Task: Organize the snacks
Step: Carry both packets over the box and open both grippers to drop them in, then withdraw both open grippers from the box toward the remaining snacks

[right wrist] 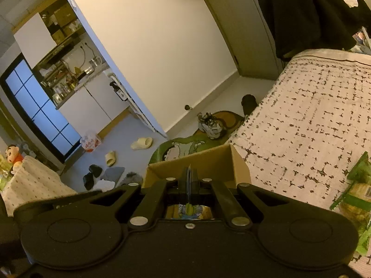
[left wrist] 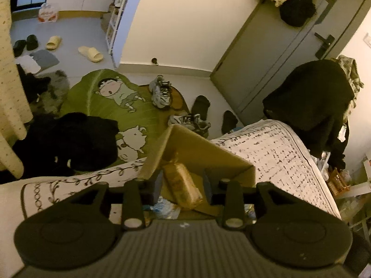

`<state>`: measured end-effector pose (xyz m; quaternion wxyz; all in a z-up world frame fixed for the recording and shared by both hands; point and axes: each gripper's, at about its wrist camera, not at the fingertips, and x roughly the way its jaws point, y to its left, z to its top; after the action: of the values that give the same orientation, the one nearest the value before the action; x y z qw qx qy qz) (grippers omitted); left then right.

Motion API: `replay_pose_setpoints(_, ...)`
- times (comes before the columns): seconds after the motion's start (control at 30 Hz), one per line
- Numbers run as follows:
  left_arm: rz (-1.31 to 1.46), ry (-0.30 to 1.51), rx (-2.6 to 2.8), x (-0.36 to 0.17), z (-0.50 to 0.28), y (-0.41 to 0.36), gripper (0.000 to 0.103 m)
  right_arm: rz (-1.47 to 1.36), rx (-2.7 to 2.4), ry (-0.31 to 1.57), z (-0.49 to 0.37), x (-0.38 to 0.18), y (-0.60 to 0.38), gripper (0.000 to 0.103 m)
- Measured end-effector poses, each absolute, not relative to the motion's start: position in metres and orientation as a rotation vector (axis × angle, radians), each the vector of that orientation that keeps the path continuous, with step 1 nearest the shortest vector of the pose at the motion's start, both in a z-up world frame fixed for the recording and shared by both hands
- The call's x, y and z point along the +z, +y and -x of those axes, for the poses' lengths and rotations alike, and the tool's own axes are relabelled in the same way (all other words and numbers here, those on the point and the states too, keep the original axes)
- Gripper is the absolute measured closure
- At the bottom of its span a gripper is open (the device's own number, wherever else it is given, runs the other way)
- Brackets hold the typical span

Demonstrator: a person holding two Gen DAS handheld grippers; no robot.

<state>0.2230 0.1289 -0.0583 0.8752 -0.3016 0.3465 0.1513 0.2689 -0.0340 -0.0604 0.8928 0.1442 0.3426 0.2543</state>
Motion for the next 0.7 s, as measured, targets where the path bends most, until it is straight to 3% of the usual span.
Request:
replay_pose_setpoints(0.13,0.626,0.73,0.329,-0.057,-0.213,0.13,0.057,-0.33,0.559,0.688,-0.266,-0.056,-0.032,0.096)
replay_pose_setpoints(0.2,0.621,0.732,0.323,-0.055,-0.209,0.129,0.055,-0.336,0.546,0.679,-0.264,-0.055,-0.034,0.087)
replay_pose_setpoints(0.33,0.613,0.726,0.329,-0.049,-0.2,0.125,0.038,-0.338,0.515,0.688,-0.257,-0.054,-0.045,0.079)
replay_pose_setpoints(0.43,0.602,0.718,0.336,-0.044,-0.194,0.12,0.026,-0.321,0.49,0.685,-0.248,-0.048,-0.057,0.065)
replay_pose_setpoints(0.5,0.587,0.718,0.336,-0.042,-0.192,0.116,0.024,-0.323,0.483,0.668,-0.242,-0.042,-0.068,0.051)
replay_pose_setpoints(0.63,0.569,0.715,0.331,-0.038,-0.184,0.109,0.023,-0.32,0.445,0.66,-0.238,-0.035,-0.088,0.045)
replay_pose_setpoints(0.7,0.561,0.714,0.333,-0.035,-0.18,0.103,0.021,-0.328,0.436,0.66,-0.236,-0.034,-0.098,0.036)
